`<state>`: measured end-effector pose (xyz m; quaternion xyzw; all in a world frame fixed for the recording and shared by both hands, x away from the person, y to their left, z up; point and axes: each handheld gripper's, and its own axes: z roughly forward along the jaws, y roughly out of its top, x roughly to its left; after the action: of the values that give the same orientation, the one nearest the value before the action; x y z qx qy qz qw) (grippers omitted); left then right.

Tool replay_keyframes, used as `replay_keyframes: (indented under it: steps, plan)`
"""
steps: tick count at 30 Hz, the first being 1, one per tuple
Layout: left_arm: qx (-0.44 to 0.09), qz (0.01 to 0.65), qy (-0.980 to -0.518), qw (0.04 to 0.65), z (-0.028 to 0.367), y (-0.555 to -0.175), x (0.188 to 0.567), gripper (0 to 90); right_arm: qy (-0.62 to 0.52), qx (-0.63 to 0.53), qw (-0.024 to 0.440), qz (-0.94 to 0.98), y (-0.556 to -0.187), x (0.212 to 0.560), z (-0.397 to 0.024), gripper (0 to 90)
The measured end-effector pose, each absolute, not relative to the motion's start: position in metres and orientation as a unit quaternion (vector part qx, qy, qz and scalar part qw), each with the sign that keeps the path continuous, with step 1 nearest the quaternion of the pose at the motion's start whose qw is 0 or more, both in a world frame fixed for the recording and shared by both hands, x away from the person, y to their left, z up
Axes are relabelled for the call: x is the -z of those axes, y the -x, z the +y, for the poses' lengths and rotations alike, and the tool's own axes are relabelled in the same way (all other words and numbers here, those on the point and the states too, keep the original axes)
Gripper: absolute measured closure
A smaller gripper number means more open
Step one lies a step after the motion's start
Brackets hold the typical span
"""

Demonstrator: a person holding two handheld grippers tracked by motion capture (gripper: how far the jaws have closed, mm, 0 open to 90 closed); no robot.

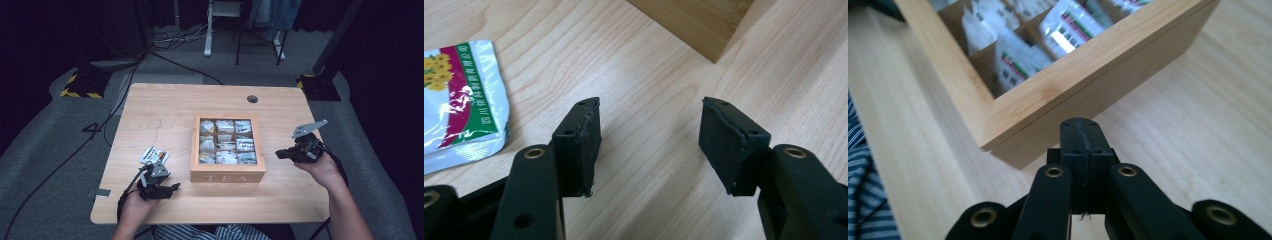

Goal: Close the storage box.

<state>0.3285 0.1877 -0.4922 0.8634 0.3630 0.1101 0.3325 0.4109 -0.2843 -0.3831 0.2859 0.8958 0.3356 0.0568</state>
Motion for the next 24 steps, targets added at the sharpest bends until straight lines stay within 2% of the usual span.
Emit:
replay_keyframes:
  steps: [9, 17, 24]
  plan:
    - [-0.112, 0.37, -0.858, 0.337, 0.194, -0.327, 0.491, 42.6, -0.33, -0.368, 0.11, 0.862, -0.425, 0.395, -0.311, 90.0]
    - [-0.11, 0.372, -0.858, 0.337, 0.195, -0.328, 0.491, 42.6, -0.37, -0.376, 0.134, 0.839, -0.437, 0.42, -0.337, 90.0]
    - [-0.108, 0.371, -0.86, 0.333, 0.195, -0.329, 0.491, 42.6, -0.396, -0.376, 0.182, 0.818, -0.441, 0.443, -0.346, 90.0]
